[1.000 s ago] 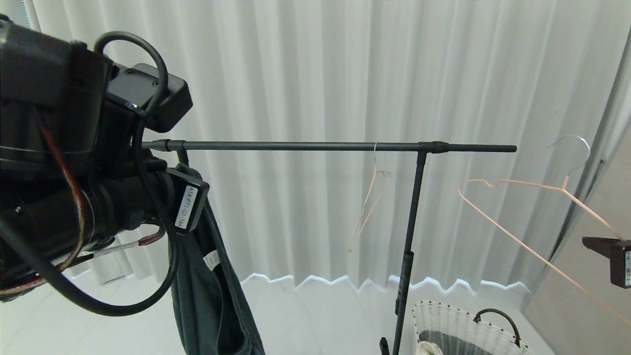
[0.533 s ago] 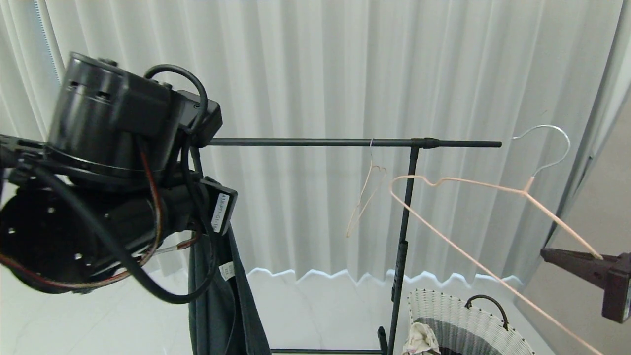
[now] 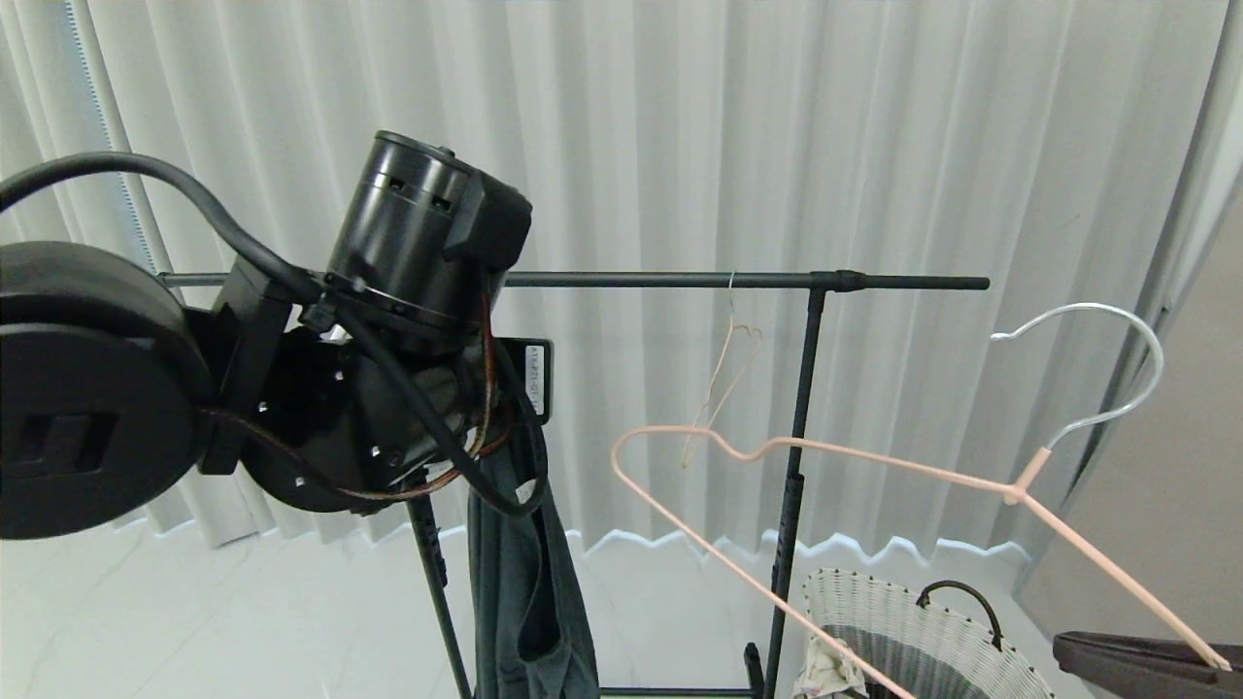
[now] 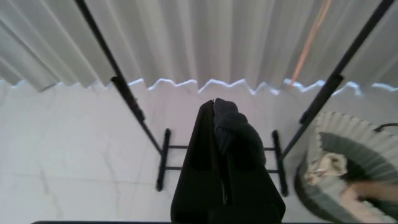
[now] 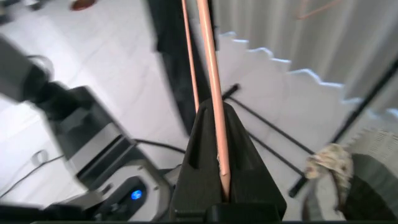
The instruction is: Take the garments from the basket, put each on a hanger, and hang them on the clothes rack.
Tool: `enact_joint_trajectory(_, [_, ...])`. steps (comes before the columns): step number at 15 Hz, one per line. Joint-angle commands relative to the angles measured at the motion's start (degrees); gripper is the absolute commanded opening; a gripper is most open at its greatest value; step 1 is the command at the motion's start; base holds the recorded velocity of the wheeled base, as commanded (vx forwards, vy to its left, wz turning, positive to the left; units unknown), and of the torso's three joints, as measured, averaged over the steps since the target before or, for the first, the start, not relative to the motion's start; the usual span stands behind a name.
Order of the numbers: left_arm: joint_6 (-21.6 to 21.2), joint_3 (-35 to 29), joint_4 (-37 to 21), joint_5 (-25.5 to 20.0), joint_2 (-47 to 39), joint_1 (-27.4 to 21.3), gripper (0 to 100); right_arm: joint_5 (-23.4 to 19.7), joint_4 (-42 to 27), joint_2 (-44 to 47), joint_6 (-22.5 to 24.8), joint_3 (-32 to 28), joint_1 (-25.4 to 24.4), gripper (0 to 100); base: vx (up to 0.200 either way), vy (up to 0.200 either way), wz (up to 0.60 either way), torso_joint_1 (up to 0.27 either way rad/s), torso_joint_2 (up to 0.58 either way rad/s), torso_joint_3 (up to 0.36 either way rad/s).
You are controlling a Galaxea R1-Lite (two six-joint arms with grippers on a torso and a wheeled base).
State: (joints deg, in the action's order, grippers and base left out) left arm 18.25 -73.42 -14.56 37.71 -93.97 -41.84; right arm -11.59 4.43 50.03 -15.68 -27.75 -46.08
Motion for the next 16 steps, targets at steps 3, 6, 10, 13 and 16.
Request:
enact_joint_trajectory(3, [2.58, -2.78, -0.12, 0.00, -1.75, -3.60, 0, -0.54, 0.94, 2.62, -0.14, -0.12, -1.29, 0, 0.000, 0.000, 0.00, 0.000, 0.00, 0.000])
enact_joint_trajectory(6, [2.67, -2.69, -0.03, 0.00, -2.01, -5.01, 0, -0.54, 5.42, 6.48, -0.23, -0.20, -1.29, 0, 0.000, 0.000, 0.00, 0.000, 0.00, 0.000])
enact_joint_trajectory(10, [2.76, -2.78, -0.03, 0.00, -2.80, -5.36, 0, -0.54, 7.35, 8.50, -0.23, -1.08, -1.20, 0, 0.000, 0.000, 0.00, 0.000, 0.00, 0.000])
enact_joint_trajectory(13, [2.84, -2.78, -0.03, 0.00, -2.89, -6.15, 0, -0.45, 8.85, 10.35, -0.23, -1.79, -1.03, 0, 0.000, 0.000, 0.00, 0.000, 0.00, 0.000])
enact_joint_trajectory(16, [3.20, -2.87, -0.03, 0.00, -2.80, -6.24, 0, -0.27, 13.24, 13.78, -0.23, -1.87, 0.47, 0, 0.000, 0.000, 0.00, 0.000, 0.00, 0.000])
